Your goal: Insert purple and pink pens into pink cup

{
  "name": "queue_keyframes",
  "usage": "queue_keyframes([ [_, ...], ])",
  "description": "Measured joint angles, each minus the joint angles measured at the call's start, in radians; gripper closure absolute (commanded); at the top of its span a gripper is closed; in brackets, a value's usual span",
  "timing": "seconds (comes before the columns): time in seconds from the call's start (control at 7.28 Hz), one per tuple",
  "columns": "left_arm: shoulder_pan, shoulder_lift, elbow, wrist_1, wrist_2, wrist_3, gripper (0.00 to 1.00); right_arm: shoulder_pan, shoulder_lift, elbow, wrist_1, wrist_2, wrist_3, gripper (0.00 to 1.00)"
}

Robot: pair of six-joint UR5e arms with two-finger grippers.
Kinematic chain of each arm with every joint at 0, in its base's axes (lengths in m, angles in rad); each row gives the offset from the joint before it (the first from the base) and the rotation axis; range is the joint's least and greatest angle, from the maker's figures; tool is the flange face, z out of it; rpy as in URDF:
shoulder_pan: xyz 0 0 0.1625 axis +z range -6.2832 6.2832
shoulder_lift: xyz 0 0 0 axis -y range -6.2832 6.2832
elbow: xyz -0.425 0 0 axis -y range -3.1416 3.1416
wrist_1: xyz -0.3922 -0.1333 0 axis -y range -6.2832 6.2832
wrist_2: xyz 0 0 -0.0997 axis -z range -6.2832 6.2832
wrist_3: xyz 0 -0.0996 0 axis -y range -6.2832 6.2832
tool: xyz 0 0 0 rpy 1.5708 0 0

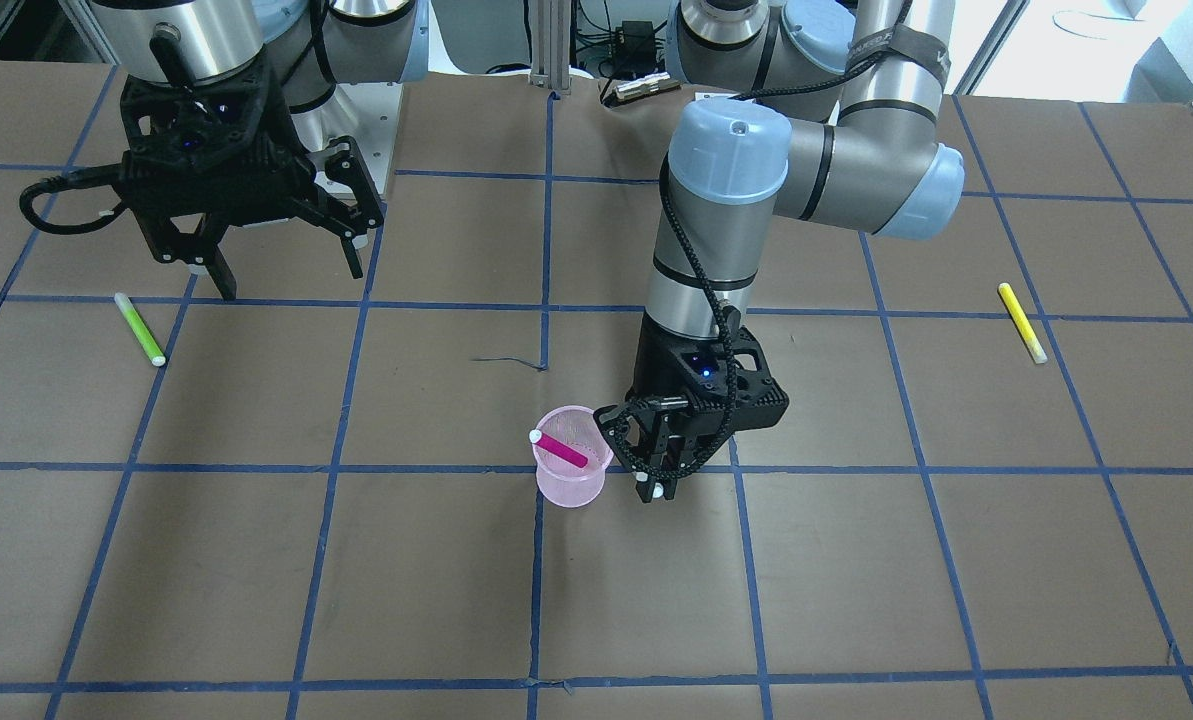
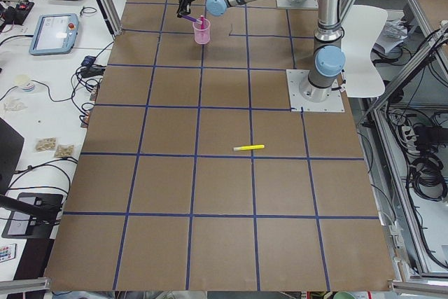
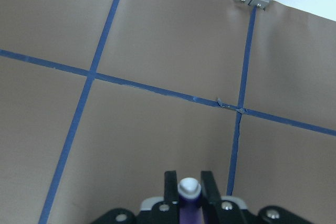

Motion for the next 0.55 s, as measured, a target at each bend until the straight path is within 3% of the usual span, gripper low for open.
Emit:
queue_keyframes([
  [0.27,-0.029,-0.019,-0.011,0.054,0.024,-0.014,1.00,0.003,-0.003,0.024,-0.007,-0.005,0.261,0.00],
  [0.55,-0.041,-0.043,-0.015,0.092,0.028,-0.041,1.00,0.005,-0.004,0.036,-0.017,0.000,0.353,0.00],
])
